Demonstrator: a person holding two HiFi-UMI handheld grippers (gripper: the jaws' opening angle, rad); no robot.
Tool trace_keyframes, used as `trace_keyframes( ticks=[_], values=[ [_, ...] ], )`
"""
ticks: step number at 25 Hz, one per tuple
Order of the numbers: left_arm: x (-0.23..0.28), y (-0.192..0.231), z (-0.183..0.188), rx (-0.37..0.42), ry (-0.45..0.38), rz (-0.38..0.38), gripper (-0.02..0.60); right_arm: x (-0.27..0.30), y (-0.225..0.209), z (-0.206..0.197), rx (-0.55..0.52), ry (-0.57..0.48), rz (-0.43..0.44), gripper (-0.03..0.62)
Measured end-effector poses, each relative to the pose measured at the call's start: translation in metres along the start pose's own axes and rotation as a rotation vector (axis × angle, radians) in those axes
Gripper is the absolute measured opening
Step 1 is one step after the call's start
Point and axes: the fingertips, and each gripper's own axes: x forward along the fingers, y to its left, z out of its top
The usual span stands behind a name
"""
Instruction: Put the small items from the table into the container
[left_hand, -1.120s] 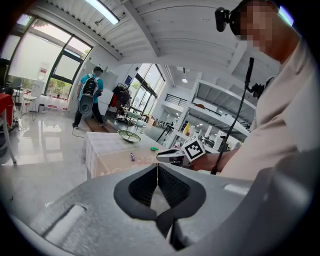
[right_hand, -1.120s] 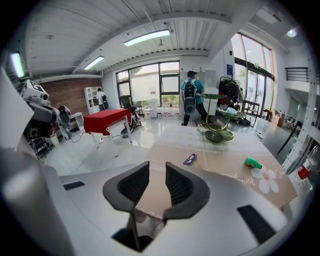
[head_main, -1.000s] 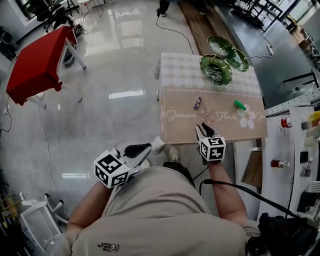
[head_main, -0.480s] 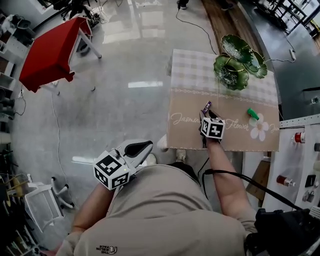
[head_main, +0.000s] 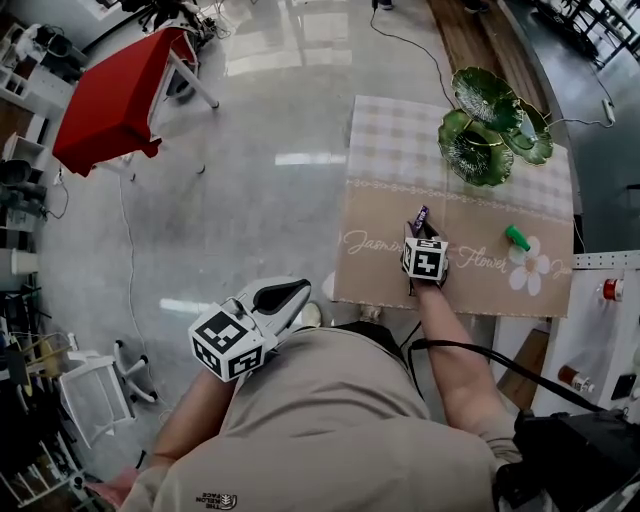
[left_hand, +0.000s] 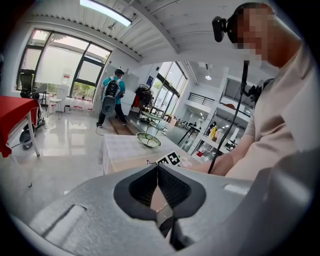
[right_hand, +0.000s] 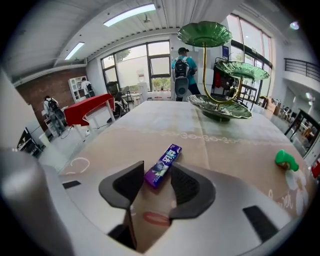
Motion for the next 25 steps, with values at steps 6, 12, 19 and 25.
trace_keyframes(
  ticks=[6, 12, 19, 25],
  values=[
    [0.02, -0.006, 0.011, 0.012, -0.001, -0.007, 0.008, -0.005, -0.005, -0.005, -0.055, 0.022, 0.065, 0.126],
    [0.042, -0.017, 0.022, 0.033, -0.002, -0.033, 0.008, -0.02, -0.025, -0.009, -0.096, 0.018, 0.083, 0.114],
    [0.07, -0.036, 0.032, 0.054, -0.004, -0.078, 0.008, -0.051, -0.06, 0.001, -0.105, -0.023, 0.089, 0.11],
    [0.097, -0.054, 0.041, 0.065, -0.016, -0.117, 0.008, -0.085, -0.092, 0.024, -0.086, -0.087, 0.09, 0.109]
  ],
)
